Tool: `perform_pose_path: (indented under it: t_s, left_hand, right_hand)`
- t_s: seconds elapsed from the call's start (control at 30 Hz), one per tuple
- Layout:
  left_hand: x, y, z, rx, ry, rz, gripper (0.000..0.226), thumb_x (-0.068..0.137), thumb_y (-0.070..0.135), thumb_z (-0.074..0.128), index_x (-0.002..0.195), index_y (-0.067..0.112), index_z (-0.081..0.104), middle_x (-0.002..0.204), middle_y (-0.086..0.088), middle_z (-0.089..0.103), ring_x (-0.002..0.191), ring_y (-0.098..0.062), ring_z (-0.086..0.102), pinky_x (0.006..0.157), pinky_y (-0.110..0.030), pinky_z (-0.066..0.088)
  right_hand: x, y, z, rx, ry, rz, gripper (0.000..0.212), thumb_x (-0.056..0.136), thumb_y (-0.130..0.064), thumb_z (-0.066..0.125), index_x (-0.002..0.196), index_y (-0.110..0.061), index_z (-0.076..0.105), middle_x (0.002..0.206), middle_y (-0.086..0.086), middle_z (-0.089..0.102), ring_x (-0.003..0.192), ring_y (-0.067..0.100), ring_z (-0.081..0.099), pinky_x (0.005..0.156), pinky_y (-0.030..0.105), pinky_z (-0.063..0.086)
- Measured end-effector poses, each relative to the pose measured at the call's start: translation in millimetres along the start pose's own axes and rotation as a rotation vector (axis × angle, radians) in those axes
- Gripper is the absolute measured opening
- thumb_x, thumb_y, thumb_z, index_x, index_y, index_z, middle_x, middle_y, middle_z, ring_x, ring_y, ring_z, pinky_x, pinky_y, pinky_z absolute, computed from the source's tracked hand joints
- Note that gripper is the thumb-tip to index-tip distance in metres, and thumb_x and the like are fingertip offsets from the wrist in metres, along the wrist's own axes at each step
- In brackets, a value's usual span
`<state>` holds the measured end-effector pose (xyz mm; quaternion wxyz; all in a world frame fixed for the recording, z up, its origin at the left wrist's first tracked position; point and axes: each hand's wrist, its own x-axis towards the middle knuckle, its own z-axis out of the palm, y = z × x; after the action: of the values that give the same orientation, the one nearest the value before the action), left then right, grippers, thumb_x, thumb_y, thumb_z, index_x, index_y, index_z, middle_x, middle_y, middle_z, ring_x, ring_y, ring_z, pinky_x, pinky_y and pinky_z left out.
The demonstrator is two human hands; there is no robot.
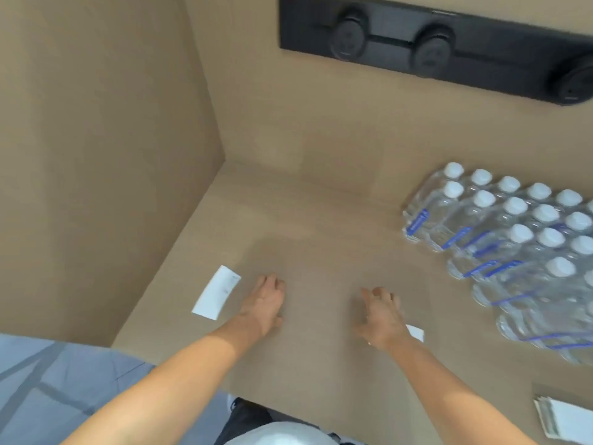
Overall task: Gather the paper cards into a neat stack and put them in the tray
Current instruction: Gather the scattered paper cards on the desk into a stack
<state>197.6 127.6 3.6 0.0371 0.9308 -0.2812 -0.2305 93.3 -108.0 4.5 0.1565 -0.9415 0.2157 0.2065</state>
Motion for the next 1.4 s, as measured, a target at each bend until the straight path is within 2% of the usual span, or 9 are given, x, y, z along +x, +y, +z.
perform_pose_path:
  t_s: [0.17,0.27,0.37,0.53,0.67,0.97,1.07,1.3,1.4]
  left_hand:
    - [-19,-83,-7,0.116,0.140,-0.077,0.066,0.075,0.043,0.069,0.127,0.013,0.043,0.129,-0.010,0.046,0.119,-0.032,0.039,0.095,-0.040,0.034]
    - [-27,-117,-4,0.027,0.143,-0.225,0.072,0.066,0.060,0.063,0.121,0.017,0.046,0.119,-0.004,0.050,0.107,-0.027,0.043,0.087,-0.037,0.034]
    - [-31,-133,3,-0.081,0.120,-0.337,0.076,0.058,0.069,0.057,0.115,0.020,0.046,0.115,0.000,0.050,0.104,-0.025,0.045,0.086,-0.034,0.035]
    - [-31,-144,15,-0.162,0.086,-0.338,0.066,0.064,0.055,0.066,0.115,0.019,0.046,0.115,-0.001,0.047,0.108,-0.024,0.046,0.089,-0.032,0.039]
    - [-27,-157,13,-0.173,0.050,-0.281,0.054,0.071,0.041,0.066,0.116,0.017,0.047,0.118,-0.002,0.047,0.110,-0.025,0.046,0.093,-0.032,0.039]
    - [-22,-159,5,-0.150,0.018,-0.195,0.048,0.073,0.034,0.063,0.115,0.021,0.044,0.117,-0.002,0.043,0.107,-0.028,0.040,0.091,-0.034,0.041]
    - [-16,-141,-1,-0.152,0.002,-0.168,0.049,0.074,0.029,0.064,0.118,0.019,0.043,0.120,-0.002,0.041,0.110,-0.028,0.041,0.091,-0.035,0.044]
    - [10,-29,-7,-0.205,0.050,-0.074,0.047,0.077,0.022,0.064,0.117,0.018,0.042,0.119,0.000,0.035,0.107,-0.023,0.046,0.074,-0.031,0.044]
    - [23,33,2,-0.216,0.050,-0.022,0.048,0.075,0.024,0.064,0.117,0.020,0.041,0.118,0.003,0.034,0.105,-0.022,0.047,0.071,-0.030,0.043]
  right_hand:
    - [33,-127,19,-0.048,-0.112,-0.226,0.064,0.077,-0.025,0.068,0.137,-0.022,0.048,0.129,0.008,0.049,0.120,0.032,0.043,0.106,0.032,0.038]
    - [45,-185,29,-0.079,-0.121,-0.344,0.055,0.078,-0.018,0.063,0.131,-0.023,0.052,0.125,0.007,0.049,0.117,0.030,0.042,0.101,0.033,0.042]
    - [56,-224,35,-0.141,-0.115,-0.444,0.060,0.081,-0.009,0.060,0.137,-0.024,0.046,0.128,0.005,0.045,0.121,0.027,0.038,0.098,0.034,0.044]
    - [72,-259,45,-0.311,-0.131,-0.615,0.072,0.083,-0.002,0.060,0.147,-0.022,0.031,0.144,0.002,0.033,0.132,0.027,0.031,0.103,0.034,0.042]
    - [73,-268,52,-0.352,-0.173,-0.595,0.059,0.083,-0.003,0.060,0.137,-0.018,0.042,0.136,0.002,0.038,0.127,0.026,0.036,0.097,0.035,0.045]
    - [69,-243,52,-0.236,-0.161,-0.504,0.055,0.078,-0.016,0.069,0.128,-0.014,0.046,0.129,0.003,0.040,0.123,0.022,0.037,0.093,0.034,0.047]
    - [63,-215,45,-0.137,-0.141,-0.470,0.050,0.077,-0.014,0.066,0.124,-0.014,0.048,0.125,0.003,0.042,0.122,0.022,0.038,0.088,0.040,0.052]
    - [42,-99,15,-0.019,-0.013,-0.362,0.052,0.075,-0.013,0.063,0.124,-0.017,0.046,0.124,-0.002,0.038,0.119,0.018,0.041,0.076,0.031,0.050]
    - [29,-36,-3,-0.006,0.036,-0.314,0.052,0.075,-0.013,0.063,0.124,-0.017,0.047,0.125,-0.003,0.039,0.121,0.018,0.038,0.079,0.031,0.051]
